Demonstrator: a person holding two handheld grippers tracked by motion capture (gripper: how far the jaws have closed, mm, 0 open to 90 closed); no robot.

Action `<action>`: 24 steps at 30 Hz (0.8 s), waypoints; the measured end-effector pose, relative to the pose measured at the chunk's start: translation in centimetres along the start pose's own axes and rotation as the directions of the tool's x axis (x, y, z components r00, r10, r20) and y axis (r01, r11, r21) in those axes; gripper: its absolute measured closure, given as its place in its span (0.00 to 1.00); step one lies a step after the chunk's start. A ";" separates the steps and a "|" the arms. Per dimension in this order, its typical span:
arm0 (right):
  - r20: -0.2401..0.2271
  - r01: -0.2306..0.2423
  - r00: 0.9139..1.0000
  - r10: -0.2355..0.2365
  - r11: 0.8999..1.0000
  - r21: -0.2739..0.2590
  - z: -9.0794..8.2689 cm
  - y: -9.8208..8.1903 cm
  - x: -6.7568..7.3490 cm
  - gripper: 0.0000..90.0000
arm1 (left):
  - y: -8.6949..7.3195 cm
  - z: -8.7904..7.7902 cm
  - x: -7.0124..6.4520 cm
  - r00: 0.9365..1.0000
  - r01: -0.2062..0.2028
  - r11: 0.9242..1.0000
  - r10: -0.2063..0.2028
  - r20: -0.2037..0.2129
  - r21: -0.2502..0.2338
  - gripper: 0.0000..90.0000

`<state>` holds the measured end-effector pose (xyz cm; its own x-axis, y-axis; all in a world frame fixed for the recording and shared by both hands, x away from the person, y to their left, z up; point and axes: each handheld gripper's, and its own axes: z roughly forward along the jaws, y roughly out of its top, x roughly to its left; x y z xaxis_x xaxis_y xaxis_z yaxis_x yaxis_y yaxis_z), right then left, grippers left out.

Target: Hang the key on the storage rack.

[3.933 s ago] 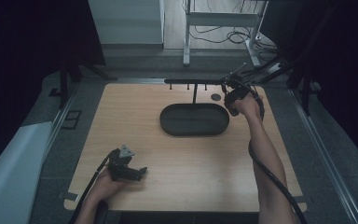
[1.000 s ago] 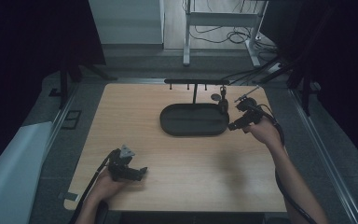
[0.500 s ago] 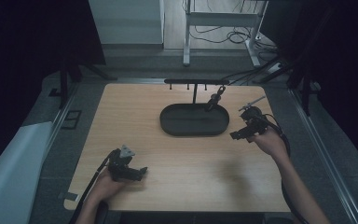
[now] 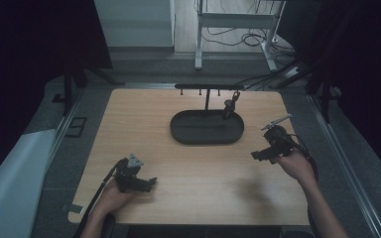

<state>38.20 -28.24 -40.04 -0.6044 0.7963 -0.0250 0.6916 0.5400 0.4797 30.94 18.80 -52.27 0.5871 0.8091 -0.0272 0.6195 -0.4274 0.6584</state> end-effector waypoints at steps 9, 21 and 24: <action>0.008 -0.006 1.000 0.006 1.000 -0.012 -0.5 -2.3 0.3 0.14 | 0.0 0.0 0.0 1.000 0.005 1.000 -0.005 0.000 -0.003 0.00; 0.002 -0.024 1.000 0.024 0.998 -0.061 0.1 -5.5 1.3 0.14 | 0.0 0.0 0.0 1.000 0.002 1.000 -0.002 0.001 0.000 0.00; 0.001 -0.029 1.000 0.029 0.997 -0.071 0.6 -6.4 1.6 0.14 | 0.0 0.0 0.0 1.000 0.002 1.000 -0.002 0.001 0.000 0.00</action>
<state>33.06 -30.22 -43.70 -0.5839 0.8118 -0.0117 0.6791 0.4962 0.5410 30.93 18.78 -52.28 0.5863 0.8095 -0.0297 0.6207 -0.4254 0.6586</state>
